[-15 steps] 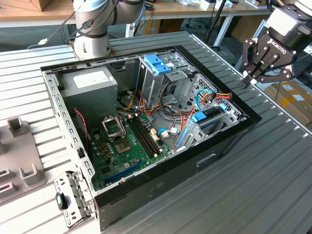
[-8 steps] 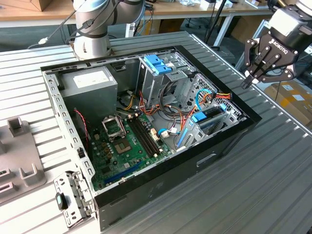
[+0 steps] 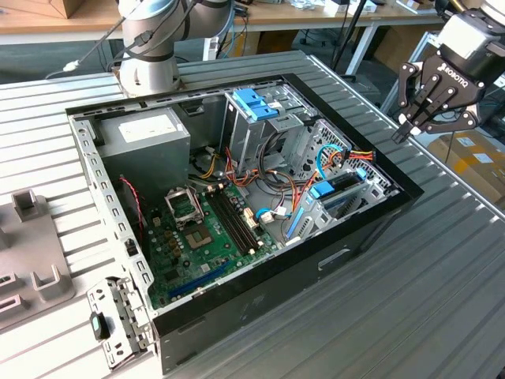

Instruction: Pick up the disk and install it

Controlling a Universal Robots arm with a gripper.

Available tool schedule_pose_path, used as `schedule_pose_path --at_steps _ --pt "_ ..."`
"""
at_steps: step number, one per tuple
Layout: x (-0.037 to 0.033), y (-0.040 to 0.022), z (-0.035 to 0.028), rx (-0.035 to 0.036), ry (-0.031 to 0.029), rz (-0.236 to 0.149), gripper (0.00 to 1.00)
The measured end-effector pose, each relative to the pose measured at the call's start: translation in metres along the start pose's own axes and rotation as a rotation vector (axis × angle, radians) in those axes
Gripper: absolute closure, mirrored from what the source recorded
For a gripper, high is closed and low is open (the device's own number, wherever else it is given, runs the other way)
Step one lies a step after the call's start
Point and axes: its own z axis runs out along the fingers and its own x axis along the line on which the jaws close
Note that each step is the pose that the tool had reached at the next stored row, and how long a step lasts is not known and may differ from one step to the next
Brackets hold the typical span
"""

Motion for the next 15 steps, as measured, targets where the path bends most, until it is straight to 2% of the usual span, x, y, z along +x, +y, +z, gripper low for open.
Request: schedule_pose_path --at_steps 13,14,15 --pt "0.0000 -0.0001 0.0000 -0.0004 0.0003 -0.004 0.89" --pt "0.0000 -0.0002 0.0001 0.0047 0.0004 -0.005 0.89" --pt "0.0000 -0.0001 0.0002 0.0211 0.0012 -0.006 0.89"
